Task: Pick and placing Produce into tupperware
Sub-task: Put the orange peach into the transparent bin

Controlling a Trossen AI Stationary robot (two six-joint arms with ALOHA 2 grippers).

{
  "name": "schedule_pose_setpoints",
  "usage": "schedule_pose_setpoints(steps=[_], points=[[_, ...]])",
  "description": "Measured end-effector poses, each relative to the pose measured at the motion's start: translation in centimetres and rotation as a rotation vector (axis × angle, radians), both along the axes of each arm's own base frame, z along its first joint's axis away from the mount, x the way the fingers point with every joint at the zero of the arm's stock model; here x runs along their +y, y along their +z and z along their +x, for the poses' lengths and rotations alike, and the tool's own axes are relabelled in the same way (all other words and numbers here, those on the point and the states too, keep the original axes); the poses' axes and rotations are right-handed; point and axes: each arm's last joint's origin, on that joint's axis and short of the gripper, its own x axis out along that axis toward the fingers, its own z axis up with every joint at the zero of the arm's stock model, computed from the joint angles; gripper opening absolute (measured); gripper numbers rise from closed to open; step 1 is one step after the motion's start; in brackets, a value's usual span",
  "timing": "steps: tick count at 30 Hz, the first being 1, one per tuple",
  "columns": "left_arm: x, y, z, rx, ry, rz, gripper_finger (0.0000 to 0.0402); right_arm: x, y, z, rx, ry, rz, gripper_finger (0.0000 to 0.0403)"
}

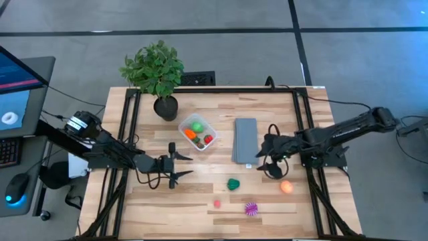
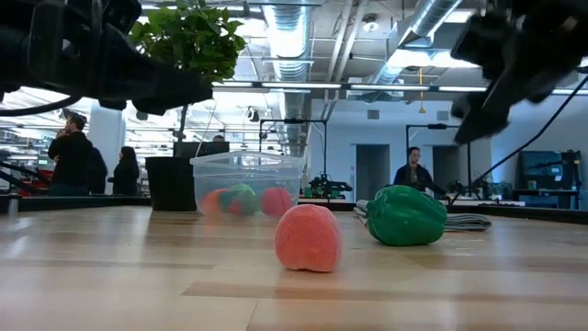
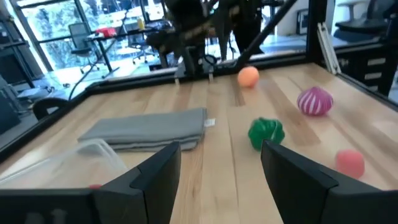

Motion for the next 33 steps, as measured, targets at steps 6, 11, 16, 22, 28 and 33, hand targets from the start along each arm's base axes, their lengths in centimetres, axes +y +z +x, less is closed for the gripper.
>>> schedule_pose_setpoints(steps=[6,11,16,22,28,33], points=[[0.1,-0.5,-0.1,0.051,0.017,0.026,0.0213,2.2,4.1,-1.4,0.198,-0.084,0.000,0.0317],[0.3,-0.6,-0.1,0.060,0.076,0.041,0.0213,4.9,4.8,-3.9,0.293,-0.170,-0.005,0.0317],[0.7,-0.7,0.1,0.065,0.102,0.070,0.0213,7.0,4.2,-6.0,0.305,-0.235,-0.046,0.0317],[1.1,-0.7,0.2,0.061,0.128,0.033,0.0213,8.9,2.4,-6.9,0.404,-0.258,-0.143,0.0317],[1.2,-0.6,0.2,0.056,0.135,0.012,0.0213,10.4,1.1,-7.5,0.474,-0.304,-0.145,0.0317],[1.2,-0.6,0.2,0.055,0.136,0.002,0.0213,11.0,1.0,-8.2,0.504,-0.399,-0.058,0.0317]])
